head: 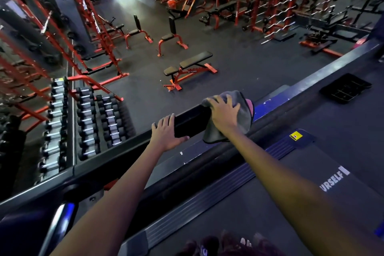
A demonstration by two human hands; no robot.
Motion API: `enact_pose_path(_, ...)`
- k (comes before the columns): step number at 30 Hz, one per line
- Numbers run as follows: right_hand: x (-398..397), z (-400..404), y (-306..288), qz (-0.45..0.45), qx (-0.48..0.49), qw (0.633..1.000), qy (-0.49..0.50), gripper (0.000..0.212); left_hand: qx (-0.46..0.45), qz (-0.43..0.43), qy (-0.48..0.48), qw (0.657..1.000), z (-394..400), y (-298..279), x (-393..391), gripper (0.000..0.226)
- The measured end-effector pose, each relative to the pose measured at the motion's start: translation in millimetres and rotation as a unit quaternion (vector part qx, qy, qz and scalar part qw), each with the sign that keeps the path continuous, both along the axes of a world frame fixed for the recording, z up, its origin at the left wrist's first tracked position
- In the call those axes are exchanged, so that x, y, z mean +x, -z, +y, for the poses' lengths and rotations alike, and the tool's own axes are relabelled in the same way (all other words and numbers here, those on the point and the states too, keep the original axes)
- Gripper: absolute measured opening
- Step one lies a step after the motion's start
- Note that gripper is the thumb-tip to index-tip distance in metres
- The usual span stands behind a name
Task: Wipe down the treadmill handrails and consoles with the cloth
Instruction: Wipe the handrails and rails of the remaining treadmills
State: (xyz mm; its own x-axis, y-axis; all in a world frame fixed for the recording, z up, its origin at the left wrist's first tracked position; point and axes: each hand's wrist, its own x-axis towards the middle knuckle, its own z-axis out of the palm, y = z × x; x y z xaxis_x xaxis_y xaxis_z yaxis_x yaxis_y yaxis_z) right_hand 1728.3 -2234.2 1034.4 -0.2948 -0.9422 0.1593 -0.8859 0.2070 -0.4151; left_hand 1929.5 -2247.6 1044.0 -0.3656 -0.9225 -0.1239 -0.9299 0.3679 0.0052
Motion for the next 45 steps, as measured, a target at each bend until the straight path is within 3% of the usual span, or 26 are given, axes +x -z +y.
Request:
enact_pose_path(3, 15.5, -4.0, -6.3, -0.05, 0.005, 0.998, 0.03, 0.037, -0.019, -0.001, 0.017, 1.0, 9.5, 4.6, 17.2, 0.096)
enact_pose_path(9, 81.7, 8.8, -9.6, 0.055, -0.007, 0.995, -0.085, 0.042, -0.024, 0.012, 0.01, 1.0, 18.9, 6.5, 69.7, 0.088)
enact_pose_path(14, 146.3, 21.5, -6.6, 0.074, -0.023, 0.981, -0.179, 0.037, -0.05, 0.022, -0.03, 0.998, 29.4, 10.9, 95.1, 0.09)
enact_pose_path(19, 118.1, 9.3, -4.9, 0.119, -0.008, 0.955, -0.273, 0.043, -0.073, 0.026, -0.08, 0.994, 40.7, 17.0, 116.5, 0.09)
enact_pose_path(26, 138.1, 3.7, 2.2, 0.093, -0.03, 0.958, -0.27, 0.039, -0.083, 0.037, -0.136, 0.986, 54.0, 18.7, 140.7, 0.087)
enact_pose_path(31, 167.6, -5.0, -3.7, 0.113, -0.057, 0.917, -0.377, 0.039, -0.051, 0.045, -0.149, 0.987, 51.7, 13.0, 143.6, 0.093)
enact_pose_path(37, 116.0, -15.6, -1.6, 0.215, -0.082, 0.846, -0.48, 0.054, -0.067, 0.059, -0.216, 0.972, 54.4, 15.5, 145.8, 0.093)
enact_pose_path(40, 104.8, -16.6, 0.5, 0.262, -0.112, 0.822, -0.493, 0.059, -0.081, 0.071, -0.291, 0.95, 63.8, 17.7, 139.6, 0.094)
enact_pose_path(45, 126.2, -16.2, -4.6, 0.248, -0.166, 0.797, -0.525, 0.049, -0.07, 0.097, -0.323, 0.939, 69.1, 13.7, 136.8, 0.093)
